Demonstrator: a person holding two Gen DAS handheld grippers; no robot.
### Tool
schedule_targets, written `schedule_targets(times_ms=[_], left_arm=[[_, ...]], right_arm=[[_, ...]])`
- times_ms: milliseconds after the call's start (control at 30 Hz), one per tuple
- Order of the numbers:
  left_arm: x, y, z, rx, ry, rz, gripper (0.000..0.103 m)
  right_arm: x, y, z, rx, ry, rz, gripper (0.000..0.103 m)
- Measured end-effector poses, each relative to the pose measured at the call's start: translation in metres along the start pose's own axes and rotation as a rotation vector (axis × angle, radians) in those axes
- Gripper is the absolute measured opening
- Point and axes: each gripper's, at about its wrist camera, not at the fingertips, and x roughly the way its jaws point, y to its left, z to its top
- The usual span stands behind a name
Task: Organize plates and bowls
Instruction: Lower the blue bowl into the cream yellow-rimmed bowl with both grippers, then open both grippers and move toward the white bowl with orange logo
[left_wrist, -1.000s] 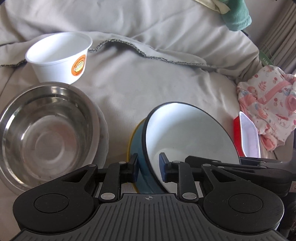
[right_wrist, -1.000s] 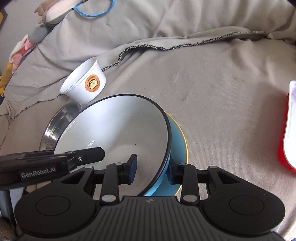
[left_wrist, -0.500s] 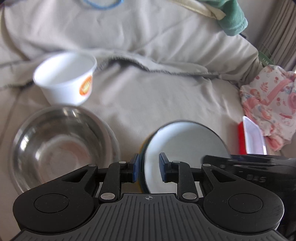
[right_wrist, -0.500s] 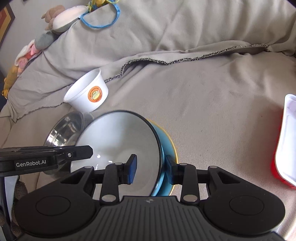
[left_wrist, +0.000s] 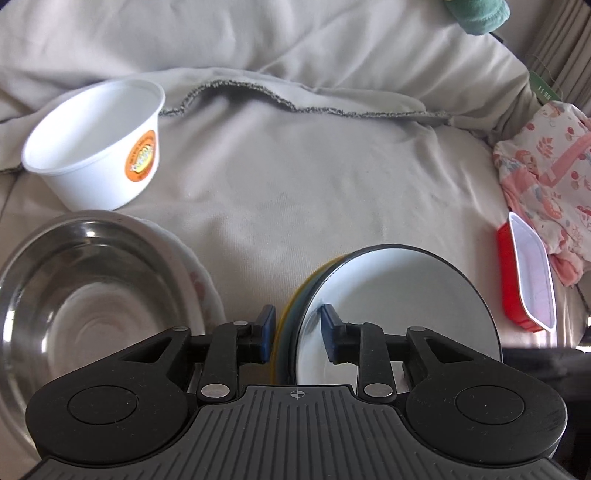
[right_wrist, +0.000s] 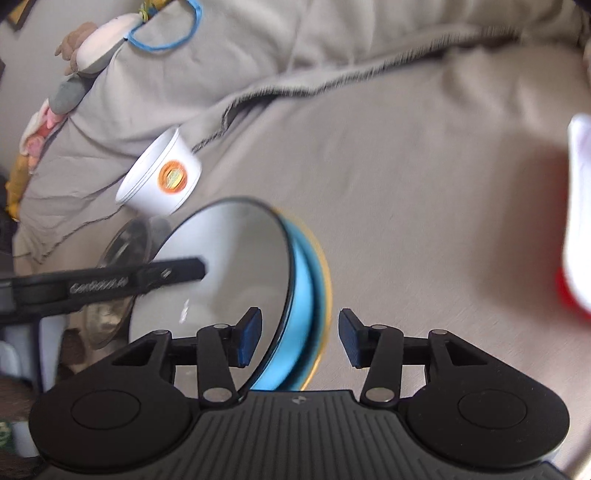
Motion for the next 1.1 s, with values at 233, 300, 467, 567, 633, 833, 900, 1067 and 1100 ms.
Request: schedule_targets(times_ms=[233,300,467,567,633,833,900,1067,1100], left_arm=[[0.012,0.004,0.003,-0.035,0.013,-0.039,0.042],[0.012,0.001,0.005,-0.033,0.014,-0.015,0.042],[0.011,-0.004,0.009,-0.014,0.002,0.014,0.040],[0.010,-0.003,0.009,-0.015,-0.001,-0.001,0.040],[0.009,-0.003,0.008,-0.016,-0.002,-0.009,0.039],[-0.019,0.015,0.018,-0.076,-0.073,-0.127,0.034],[-0.041,0.029,0.028,-0.102,-0.138,-0.208,0.033],[-0.082,0.076,0.065,-0.156,-0.310,-0.233,0.033],[-0.085,0.089,0.072,-0.176,-0.323,-0.215,0.033]], right_arm=[[0.023,0.003,-0.005,0.018,0.056,0.053,0.048],[0.026,0.007,-0.003,0.012,0.051,0.039,0.048],[0.028,0.014,0.011,-0.043,0.006,-0.016,0.048],[0.031,0.013,0.016,-0.059,-0.005,-0.039,0.048],[0.031,0.010,0.017,-0.050,0.001,-0.030,0.048],[0.016,0.018,0.029,-0.102,-0.017,-0.107,0.048],[-0.001,0.030,0.038,-0.161,-0.062,-0.169,0.048],[-0.031,0.077,0.068,-0.333,-0.129,-0.359,0.055],[-0.030,0.087,0.076,-0.348,-0.119,-0.378,0.058]])
